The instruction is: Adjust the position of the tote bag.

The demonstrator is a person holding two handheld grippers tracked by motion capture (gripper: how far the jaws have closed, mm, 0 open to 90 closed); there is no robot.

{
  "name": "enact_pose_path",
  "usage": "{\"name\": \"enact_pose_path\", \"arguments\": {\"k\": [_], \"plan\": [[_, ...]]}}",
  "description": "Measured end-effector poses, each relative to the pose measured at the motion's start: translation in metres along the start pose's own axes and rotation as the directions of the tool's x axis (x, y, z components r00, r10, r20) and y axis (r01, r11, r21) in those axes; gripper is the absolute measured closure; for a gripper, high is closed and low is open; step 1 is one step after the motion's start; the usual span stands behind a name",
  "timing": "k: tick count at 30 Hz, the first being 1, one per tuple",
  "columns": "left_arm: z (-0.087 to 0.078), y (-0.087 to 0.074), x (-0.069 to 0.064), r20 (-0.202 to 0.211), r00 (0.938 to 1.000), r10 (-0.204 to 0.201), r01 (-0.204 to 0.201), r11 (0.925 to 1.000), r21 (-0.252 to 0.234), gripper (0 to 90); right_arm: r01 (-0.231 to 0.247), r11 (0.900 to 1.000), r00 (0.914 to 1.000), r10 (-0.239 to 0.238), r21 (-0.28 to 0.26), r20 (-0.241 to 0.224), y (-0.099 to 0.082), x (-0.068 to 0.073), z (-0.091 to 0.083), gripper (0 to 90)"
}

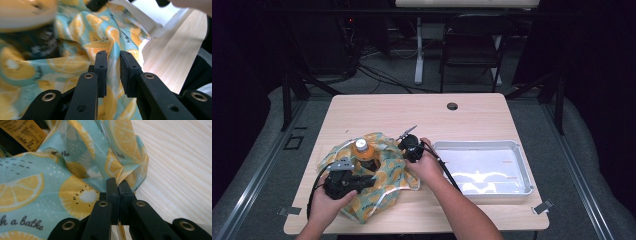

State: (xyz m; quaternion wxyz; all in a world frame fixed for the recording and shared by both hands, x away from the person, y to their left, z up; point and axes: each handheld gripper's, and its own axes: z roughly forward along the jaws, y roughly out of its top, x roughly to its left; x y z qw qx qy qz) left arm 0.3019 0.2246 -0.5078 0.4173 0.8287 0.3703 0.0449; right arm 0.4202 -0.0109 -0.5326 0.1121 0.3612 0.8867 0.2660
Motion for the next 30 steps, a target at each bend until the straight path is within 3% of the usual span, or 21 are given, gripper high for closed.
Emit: {"name": "enact_pose_path", "arguments": {"k": [3, 11, 14, 15, 19, 23, 27, 30], "plan": [[-0.01, 0.001, 0.005, -0.018, 0.9998, -0.003, 0.003, 0.9998, -0.02, 75.8, -0.02, 0.9997, 0.9998, 0.02, -0.017, -0.002, -0.002, -0.001, 0.001, 89.4], [-0.026, -0.002, 0.021, -0.062, 0.9971, -0.043, 0.04, 0.9979, -0.05, 75.1, -0.011, 0.9999, 0.9998, 0.011, 0.002, 0.019, -0.005, -0.005, -0.002, 89.0], [-0.025, -0.004, 0.024, -0.064, 0.9964, -0.055, 0.053, 0.9977, -0.042, 73.9, -0.037, 0.9989, 0.9992, 0.038, -0.03, 0.014, -0.007, -0.006, -0.003, 87.6], [-0.023, -0.005, 0.024, -0.063, 0.9964, -0.056, 0.053, 0.9979, -0.038, 73.8, -0.024, 0.9995, 0.9996, 0.025, -0.018, 0.011, -0.006, -0.008, -0.006, 86.0], [-0.015, -0.005, 0.022, -0.041, 0.9981, -0.045, 0.045, 0.999, 0.003, 73.8, -0.056, 0.996, 0.9984, 0.056, -0.07, -0.008, -0.006, -0.007, -0.015, 79.8], [-0.008, -0.006, 0.017, -0.018, 0.9995, -0.026, 0.027, 0.9994, 0.023, 82.5, -0.058, 0.9919, 0.9981, 0.055, -0.113, -0.03, -0.005, -0.008, -0.028, 72.1], [-0.003, -0.006, 0.013, -0.005, 0.9998, -0.018, 0.018, 0.9993, 0.034, 88.9, -0.08, 0.982, 0.9956, 0.071, -0.171, -0.062, -0.004, -0.005, -0.042, 71.6], [-0.001, -0.006, 0.011, 0.006, 0.9999, -0.012, 0.012, 0.9991, 0.04, 89.9, -0.06, 0.9796, 0.9963, 0.047, -0.192, -0.073, -0.003, -0.001, -0.052, 71.9]]}}
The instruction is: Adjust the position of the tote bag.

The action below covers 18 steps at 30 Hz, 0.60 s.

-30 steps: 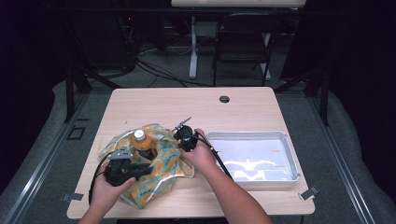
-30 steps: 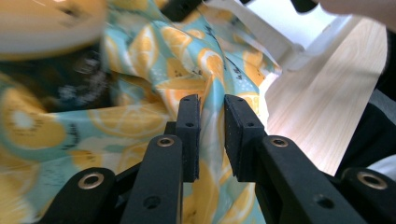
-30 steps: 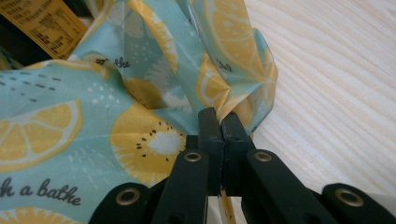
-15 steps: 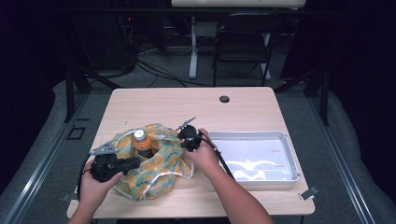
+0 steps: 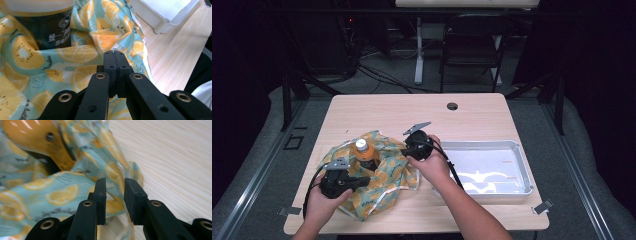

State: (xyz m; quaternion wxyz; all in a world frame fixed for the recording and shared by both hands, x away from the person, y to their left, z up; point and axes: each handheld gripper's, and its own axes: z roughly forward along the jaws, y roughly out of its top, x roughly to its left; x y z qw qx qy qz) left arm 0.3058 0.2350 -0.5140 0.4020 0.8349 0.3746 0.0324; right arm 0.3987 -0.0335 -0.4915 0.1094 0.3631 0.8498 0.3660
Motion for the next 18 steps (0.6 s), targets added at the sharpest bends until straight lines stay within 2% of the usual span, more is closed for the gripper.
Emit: {"name": "enact_pose_path", "arguments": {"k": [5, 9, 12, 13, 18], "plan": [[0.006, 0.0, -0.004, 0.015, 0.9999, 0.007, -0.007, 1.0, 0.007, 90.0, 0.034, 0.999, 0.9988, -0.035, -0.03, -0.035, 0.004, 0.017, -0.007, 72.4], [0.012, 0.0, -0.008, 0.023, 0.9996, 0.014, -0.015, 0.9996, 0.023, 90.0, 0.056, 0.998, 0.9949, -0.058, -0.031, -0.082, 0.006, 0.034, -0.006, 70.5], [0.013, 0.0, -0.01, 0.031, 0.9992, 0.024, -0.025, 0.9992, 0.032, 90.0, 0.077, 0.9969, 0.9918, -0.078, -0.015, -0.101, 0.005, 0.045, 0.001, 66.0], [0.013, 0.0, -0.01, 0.032, 0.9992, 0.025, -0.026, 0.9991, 0.033, 90.0, 0.096, 0.9953, 0.9906, -0.096, -0.002, -0.098, 0.004, 0.05, 0.006, 61.8], [0.015, -0.001, -0.011, 0.033, 0.9992, 0.024, -0.025, 0.9991, 0.035, 90.0, 0.101, 0.9948, 0.9902, -0.099, 0.014, -0.098, 0.002, 0.055, 0.017, 53.9]]}}
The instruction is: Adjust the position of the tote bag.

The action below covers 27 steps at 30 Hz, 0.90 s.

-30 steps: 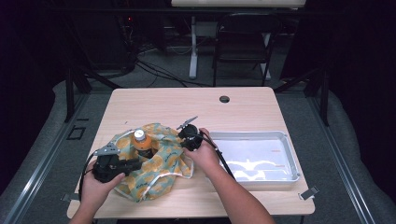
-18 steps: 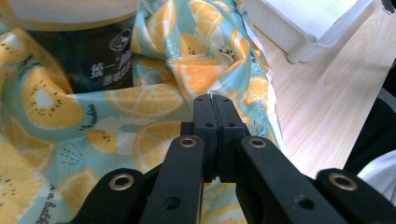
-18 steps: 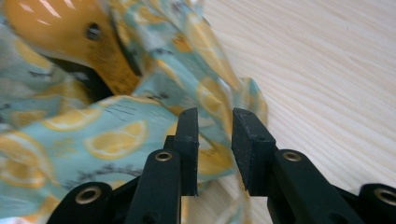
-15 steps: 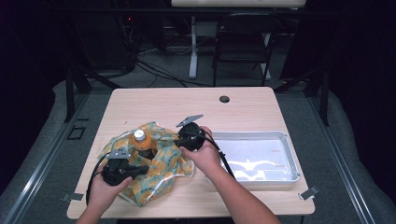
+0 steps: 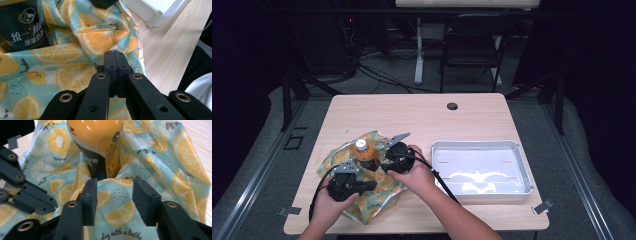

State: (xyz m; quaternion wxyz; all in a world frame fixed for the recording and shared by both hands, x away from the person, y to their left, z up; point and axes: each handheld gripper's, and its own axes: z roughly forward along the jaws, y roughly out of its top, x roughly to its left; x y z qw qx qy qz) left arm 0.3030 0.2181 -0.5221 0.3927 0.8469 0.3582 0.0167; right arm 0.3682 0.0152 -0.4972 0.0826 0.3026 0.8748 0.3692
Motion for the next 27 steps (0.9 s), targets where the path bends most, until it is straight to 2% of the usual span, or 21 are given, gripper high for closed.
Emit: {"name": "enact_pose_path", "arguments": {"k": [1, 7, 13, 14, 15, 20, 24, 27], "plan": [[0.0, 0.0, 0.0, 0.0, 1.0, 0.005, -0.005, 1.0, 0.003, 90.0, -0.006, 1.0, 1.0, 0.006, -0.004, 0.005, 0.001, 0.0, 0.003, 50.9], [0.001, 0.0, 0.0, -0.002, 1.0, 0.007, -0.007, 1.0, 0.002, 90.0, -0.039, 0.9987, 0.9992, 0.038, -0.033, -0.009, 0.006, 0.0, 0.005, 48.2], [0.0, 0.0, 0.0, 0.001, 1.0, 0.003, -0.003, 1.0, -0.001, 90.0, -0.018, 0.9998, 0.9998, 0.018, 0.011, -0.01, 0.009, 0.002, 0.012, 47.5], [0.0, 0.0, 0.001, -0.002, 1.0, 0.004, -0.004, 1.0, -0.001, 90.0, -0.022, 0.9995, 0.9997, 0.022, 0.022, -0.01, 0.008, 0.003, 0.014, 51.0], [0.0, 0.0, 0.001, -0.002, 1.0, 0.001, -0.001, 1.0, -0.003, 90.0, -0.005, 0.9987, 0.9999, 0.006, 0.05, -0.01, 0.007, 0.002, 0.015, 54.0], [-0.001, -0.001, 0.002, -0.007, 1.0, -0.002, 0.002, 1.0, -0.008, 90.0, 0.015, 0.9951, 0.9991, -0.011, 0.097, -0.04, 0.003, 0.003, 0.016, 75.7], [-0.004, -0.001, 0.005, -0.016, 0.9998, -0.009, 0.009, 0.9998, -0.021, 89.8, 0.019, 0.9959, 0.997, -0.012, 0.089, -0.077, -0.002, 0.004, 0.013, 89.3], [-0.008, -0.001, 0.008, -0.024, 0.9995, -0.018, 0.017, 0.9992, -0.035, 89.1, 0.01, 0.9971, 0.9954, -0.003, 0.075, -0.096, -0.007, 0.005, 0.01, 90.0]]}}
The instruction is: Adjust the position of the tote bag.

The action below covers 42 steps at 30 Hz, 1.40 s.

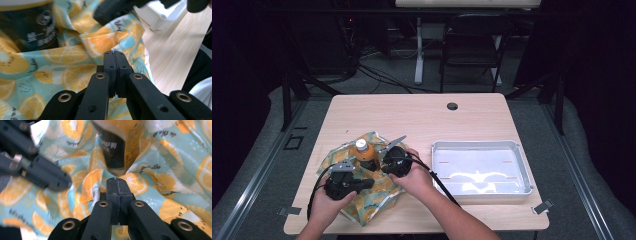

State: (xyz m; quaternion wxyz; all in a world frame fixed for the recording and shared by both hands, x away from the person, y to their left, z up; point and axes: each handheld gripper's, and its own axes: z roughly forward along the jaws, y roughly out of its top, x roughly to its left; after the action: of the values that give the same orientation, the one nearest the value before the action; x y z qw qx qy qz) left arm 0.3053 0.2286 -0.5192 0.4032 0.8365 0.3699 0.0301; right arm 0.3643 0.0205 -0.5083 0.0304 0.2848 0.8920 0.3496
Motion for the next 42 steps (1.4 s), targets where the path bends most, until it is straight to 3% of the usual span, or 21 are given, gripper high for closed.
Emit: {"name": "enact_pose_path", "arguments": {"k": [7, 9, 14, 24, 32, 42], "plan": [[-0.014, 0.001, 0.009, -0.005, 0.9998, -0.019, 0.019, 0.9991, -0.039, 83.3, 0.022, 0.9997, 0.9994, -0.022, -0.009, -0.027, -0.013, 0.01, -0.005, 90.0], [-0.016, 0.0, 0.01, -0.031, 0.9991, -0.029, 0.027, 0.9981, -0.056, 82.3, 0.034, 0.9994, 0.9989, -0.034, 0.002, -0.032, -0.016, 0.011, -0.006, 90.0], [-0.019, -0.001, 0.014, -0.048, 0.9981, -0.04, 0.037, 0.9975, -0.061, 79.2, 0.039, 0.9992, 0.9982, -0.038, 0.007, -0.047, -0.027, 0.015, -0.008, 90.0], [-0.013, -0.001, 0.013, -0.077, 0.9964, -0.034, 0.03, 0.9985, -0.046, 74.4, 0.032, 0.9992, 0.9987, -0.031, 0.025, -0.039, -0.049, 0.015, -0.005, 90.0], [-0.011, -0.002, 0.015, -0.086, 0.9955, -0.04, 0.037, 0.9984, -0.043, 74.3, 0.014, 0.998, 0.9997, -0.015, 0.062, 0.017, -0.063, 0.003, 0.001, 90.0], [-0.003, -0.001, 0.012, -0.1, 0.9942, -0.042, 0.037, 0.998, -0.051, 64.8, -0.006, 0.9992, 1.0, 0.006, 0.04, -0.007, -0.064, 0.005, 0.001, 90.0]]}}
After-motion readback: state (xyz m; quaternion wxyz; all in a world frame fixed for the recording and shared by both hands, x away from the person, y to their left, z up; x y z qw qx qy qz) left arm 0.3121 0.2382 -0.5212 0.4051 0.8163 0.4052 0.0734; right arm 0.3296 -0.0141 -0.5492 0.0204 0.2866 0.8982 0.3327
